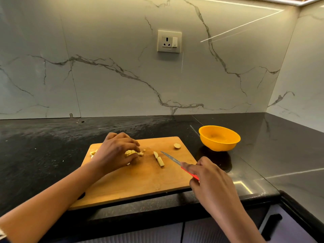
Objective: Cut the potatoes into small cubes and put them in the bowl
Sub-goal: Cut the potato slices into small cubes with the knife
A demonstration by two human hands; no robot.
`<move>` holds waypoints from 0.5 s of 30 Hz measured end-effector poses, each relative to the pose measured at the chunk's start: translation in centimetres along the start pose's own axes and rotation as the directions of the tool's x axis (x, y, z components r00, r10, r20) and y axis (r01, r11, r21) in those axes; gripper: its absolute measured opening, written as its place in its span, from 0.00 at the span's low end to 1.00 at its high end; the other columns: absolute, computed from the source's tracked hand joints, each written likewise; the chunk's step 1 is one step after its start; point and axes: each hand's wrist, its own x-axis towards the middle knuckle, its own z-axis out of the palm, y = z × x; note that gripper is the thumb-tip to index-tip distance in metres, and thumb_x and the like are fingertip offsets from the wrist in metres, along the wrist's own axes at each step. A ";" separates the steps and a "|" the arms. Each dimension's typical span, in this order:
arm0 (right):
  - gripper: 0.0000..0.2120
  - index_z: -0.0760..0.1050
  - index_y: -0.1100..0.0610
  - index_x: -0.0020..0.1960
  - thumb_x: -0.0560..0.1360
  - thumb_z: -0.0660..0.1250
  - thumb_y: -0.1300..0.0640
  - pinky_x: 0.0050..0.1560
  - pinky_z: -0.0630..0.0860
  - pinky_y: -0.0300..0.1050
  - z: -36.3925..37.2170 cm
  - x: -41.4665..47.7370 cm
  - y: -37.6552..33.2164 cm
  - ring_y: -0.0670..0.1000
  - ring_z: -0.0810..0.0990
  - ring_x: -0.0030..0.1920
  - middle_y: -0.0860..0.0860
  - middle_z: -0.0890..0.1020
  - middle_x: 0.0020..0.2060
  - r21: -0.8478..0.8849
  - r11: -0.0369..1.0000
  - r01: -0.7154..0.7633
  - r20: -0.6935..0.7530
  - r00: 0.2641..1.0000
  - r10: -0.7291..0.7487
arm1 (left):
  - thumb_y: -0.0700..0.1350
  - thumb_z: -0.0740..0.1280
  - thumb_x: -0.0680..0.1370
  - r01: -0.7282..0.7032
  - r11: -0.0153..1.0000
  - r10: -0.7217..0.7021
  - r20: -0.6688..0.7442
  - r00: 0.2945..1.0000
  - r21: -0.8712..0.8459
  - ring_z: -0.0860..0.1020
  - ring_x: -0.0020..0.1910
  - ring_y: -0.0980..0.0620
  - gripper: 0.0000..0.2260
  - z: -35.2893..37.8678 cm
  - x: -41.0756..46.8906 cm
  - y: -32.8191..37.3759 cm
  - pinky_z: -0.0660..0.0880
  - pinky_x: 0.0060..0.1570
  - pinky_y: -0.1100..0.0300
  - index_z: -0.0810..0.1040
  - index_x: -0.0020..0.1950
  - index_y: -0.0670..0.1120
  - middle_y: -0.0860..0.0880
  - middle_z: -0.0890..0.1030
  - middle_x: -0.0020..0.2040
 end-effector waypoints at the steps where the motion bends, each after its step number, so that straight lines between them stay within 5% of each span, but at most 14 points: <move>1: 0.24 0.61 0.40 0.73 0.80 0.60 0.53 0.32 0.62 0.31 0.1 0.0 0.1 0.41 0.67 0.43 0.42 0.65 0.48 0.004 1.000 -0.003 -0.003 1.000 0.003 | 0.56 0.66 0.73 -0.023 1.000 0.023 0.009 1.000 0.003 0.80 0.52 0.51 0.09 0.0 0.4 0.3 0.68 0.48 0.56 0.82 0.49 0.57 0.56 0.83 0.52; 5: 0.24 0.61 0.40 0.73 0.80 0.60 0.53 0.33 0.63 0.31 0.1 0.2 0.4 0.41 0.68 0.44 0.42 0.66 0.48 0.015 1.000 -0.026 -0.019 0.999 0.027 | 0.54 0.62 0.79 -0.059 0.998 0.061 0.347 0.936 -0.014 0.67 0.68 0.55 0.17 0.6 3.6 2.0 0.63 0.60 0.59 0.71 0.68 0.59 0.59 0.71 0.68; 8: 0.24 0.60 0.40 0.73 0.80 0.60 0.53 0.32 0.62 0.31 0.1 0.0 0.6 0.41 0.67 0.43 0.42 0.66 0.47 0.019 0.999 -0.038 -0.022 0.999 0.038 | 0.51 0.62 0.80 -0.036 0.998 0.062 0.510 0.858 -0.061 0.66 0.66 0.57 0.17 1.4 6.0 2.2 0.65 0.60 0.60 0.70 0.68 0.59 0.58 0.72 0.67; 15: 0.23 0.60 0.39 0.73 0.80 0.59 0.53 0.33 0.64 0.32 0.4 -0.5 0.6 0.41 0.68 0.40 0.42 0.65 0.45 0.068 0.997 -0.024 0.000 1.000 0.024 | 0.56 0.65 0.77 0.111 0.991 -0.075 0.379 0.922 -0.075 0.73 0.46 0.60 0.13 0.8 5.1 2.6 0.70 0.49 0.65 0.80 0.58 0.54 0.55 0.81 0.53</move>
